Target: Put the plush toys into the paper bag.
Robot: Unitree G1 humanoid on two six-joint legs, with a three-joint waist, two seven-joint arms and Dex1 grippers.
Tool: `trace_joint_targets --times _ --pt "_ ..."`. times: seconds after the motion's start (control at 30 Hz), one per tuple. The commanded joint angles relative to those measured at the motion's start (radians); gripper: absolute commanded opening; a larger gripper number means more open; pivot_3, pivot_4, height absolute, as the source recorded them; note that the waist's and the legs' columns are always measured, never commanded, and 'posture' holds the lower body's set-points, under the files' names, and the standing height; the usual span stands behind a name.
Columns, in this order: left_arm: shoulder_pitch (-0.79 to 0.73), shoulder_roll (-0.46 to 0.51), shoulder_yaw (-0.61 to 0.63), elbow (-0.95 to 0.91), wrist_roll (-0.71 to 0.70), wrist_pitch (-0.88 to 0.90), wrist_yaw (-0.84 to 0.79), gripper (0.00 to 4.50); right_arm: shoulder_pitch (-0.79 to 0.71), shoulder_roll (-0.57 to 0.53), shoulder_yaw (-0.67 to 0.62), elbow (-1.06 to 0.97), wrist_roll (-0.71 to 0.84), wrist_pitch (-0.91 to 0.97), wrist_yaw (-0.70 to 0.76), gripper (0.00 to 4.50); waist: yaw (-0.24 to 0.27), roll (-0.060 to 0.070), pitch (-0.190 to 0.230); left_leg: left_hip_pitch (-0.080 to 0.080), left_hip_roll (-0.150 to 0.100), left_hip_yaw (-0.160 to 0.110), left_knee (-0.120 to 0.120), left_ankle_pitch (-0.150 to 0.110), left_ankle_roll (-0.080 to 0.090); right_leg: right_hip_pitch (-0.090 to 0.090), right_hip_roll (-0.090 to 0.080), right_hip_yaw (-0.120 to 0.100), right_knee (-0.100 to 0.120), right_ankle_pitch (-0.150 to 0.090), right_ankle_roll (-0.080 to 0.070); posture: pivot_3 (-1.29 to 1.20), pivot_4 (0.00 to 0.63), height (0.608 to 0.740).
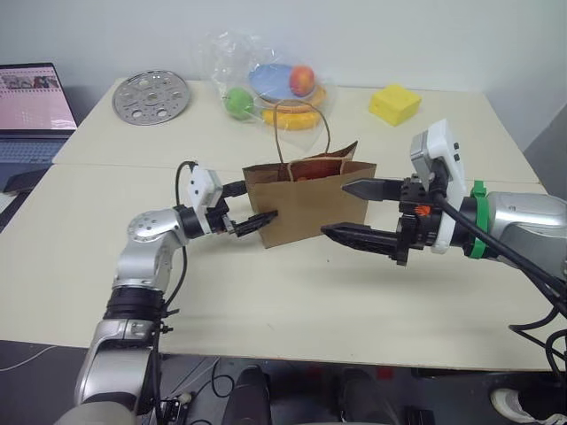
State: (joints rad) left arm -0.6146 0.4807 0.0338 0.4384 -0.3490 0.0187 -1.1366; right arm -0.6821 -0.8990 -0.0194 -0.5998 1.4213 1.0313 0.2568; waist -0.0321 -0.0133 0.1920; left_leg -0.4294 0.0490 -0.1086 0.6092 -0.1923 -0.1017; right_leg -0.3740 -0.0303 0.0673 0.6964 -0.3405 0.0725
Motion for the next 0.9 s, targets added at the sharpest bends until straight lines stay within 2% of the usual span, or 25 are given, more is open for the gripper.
trace_joint_targets --times 0.03,0.47,0.67,0.8,0.9 --pt "-0.042 -0.005 0.007 0.038 0.004 -0.034 -0.018 3.86 -0.011 -0.009 -0.029 -0.016 -0.011 -0.005 0.009 4.50 0.000 0.000 0.000 0.000 0.000 0.000 0.000 0.000 0.000 0.000 0.000 0.000 0.000 0.000 0.000 0.00 0.150 0.740" --pt "-0.048 0.000 0.025 0.035 -0.025 -0.001 -0.047 0.03 -0.001 -0.003 -0.037 -0.019 -0.021 -0.009 0.007 4.50 -0.001 0.000 0.000 0.000 0.000 0.000 0.000 0.000 0.000 0.000 0.000 0.000 0.000 0.000 0.000 0.00 0.150 0.740" --pt "-0.081 0.012 0.032 0.043 -0.041 0.016 -0.091 0.03 0.027 -0.024 -0.078 -0.016 -0.049 -0.024 0.034 4.50 -0.001 0.000 0.000 0.000 0.000 0.000 0.000 0.000 0.000 0.000 0.000 0.000 0.000 0.000 0.000 0.00 0.150 0.740" --pt "-0.178 0.066 -0.008 0.133 -0.024 -0.011 -0.287 0.03 0.239 -0.169 -0.261 -0.045 -0.247 -0.120 0.288 4.50 0.012 -0.001 0.000 -0.002 0.000 -0.003 0.000 0.000 0.000 0.000 0.000 -0.004 -0.001 0.000 0.000 0.00 0.150 0.740" --pt "-0.225 0.068 -0.031 0.187 -0.028 -0.040 -0.414 0.03 0.398 -0.217 -0.364 -0.029 -0.348 -0.187 0.439 4.50 0.007 0.000 0.000 -0.002 -0.001 -0.002 0.000 0.000 0.000 0.000 0.000 -0.004 -0.002 0.000 0.000 0.00 0.150 0.740"
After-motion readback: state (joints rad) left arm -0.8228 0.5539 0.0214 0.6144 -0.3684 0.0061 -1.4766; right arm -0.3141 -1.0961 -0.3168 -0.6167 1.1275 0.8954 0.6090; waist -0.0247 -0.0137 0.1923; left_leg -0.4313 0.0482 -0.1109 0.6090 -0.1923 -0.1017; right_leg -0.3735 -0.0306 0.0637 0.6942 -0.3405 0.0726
